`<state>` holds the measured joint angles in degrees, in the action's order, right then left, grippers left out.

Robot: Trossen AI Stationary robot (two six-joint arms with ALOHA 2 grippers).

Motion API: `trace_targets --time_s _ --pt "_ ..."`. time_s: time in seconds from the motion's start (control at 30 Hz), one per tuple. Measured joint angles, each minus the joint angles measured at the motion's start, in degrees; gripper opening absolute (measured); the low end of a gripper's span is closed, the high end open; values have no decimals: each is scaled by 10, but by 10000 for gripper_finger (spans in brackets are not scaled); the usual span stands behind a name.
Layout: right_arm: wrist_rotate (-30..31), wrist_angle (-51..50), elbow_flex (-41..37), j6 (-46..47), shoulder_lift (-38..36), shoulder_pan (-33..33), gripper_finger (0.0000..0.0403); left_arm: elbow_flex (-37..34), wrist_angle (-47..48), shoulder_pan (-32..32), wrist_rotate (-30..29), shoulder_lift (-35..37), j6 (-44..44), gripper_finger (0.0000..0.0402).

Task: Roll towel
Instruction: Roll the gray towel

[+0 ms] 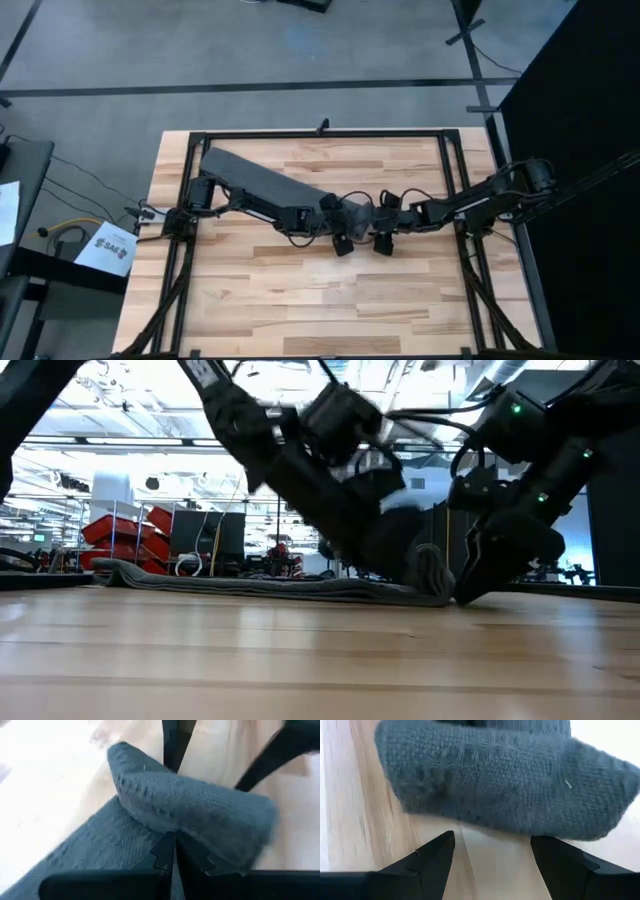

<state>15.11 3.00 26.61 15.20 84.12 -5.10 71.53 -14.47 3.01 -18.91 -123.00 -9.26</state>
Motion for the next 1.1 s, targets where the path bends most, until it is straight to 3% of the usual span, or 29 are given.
trace_targets --time_s 0.1,0.33,0.87,1.1 --pt "1 4 0 0 -1 0 255 8 -47 -4 2 -38 7 6" --pt "1 -12 1 5 -1 0 255 37 -45 -5 4 -64 22 6" --pt "1 -35 2 20 -3 -5 255 35 153 -4 4 63 65 6" --pt "0 -36 2 25 -3 -5 255 36 94 21 1 78 77 6"
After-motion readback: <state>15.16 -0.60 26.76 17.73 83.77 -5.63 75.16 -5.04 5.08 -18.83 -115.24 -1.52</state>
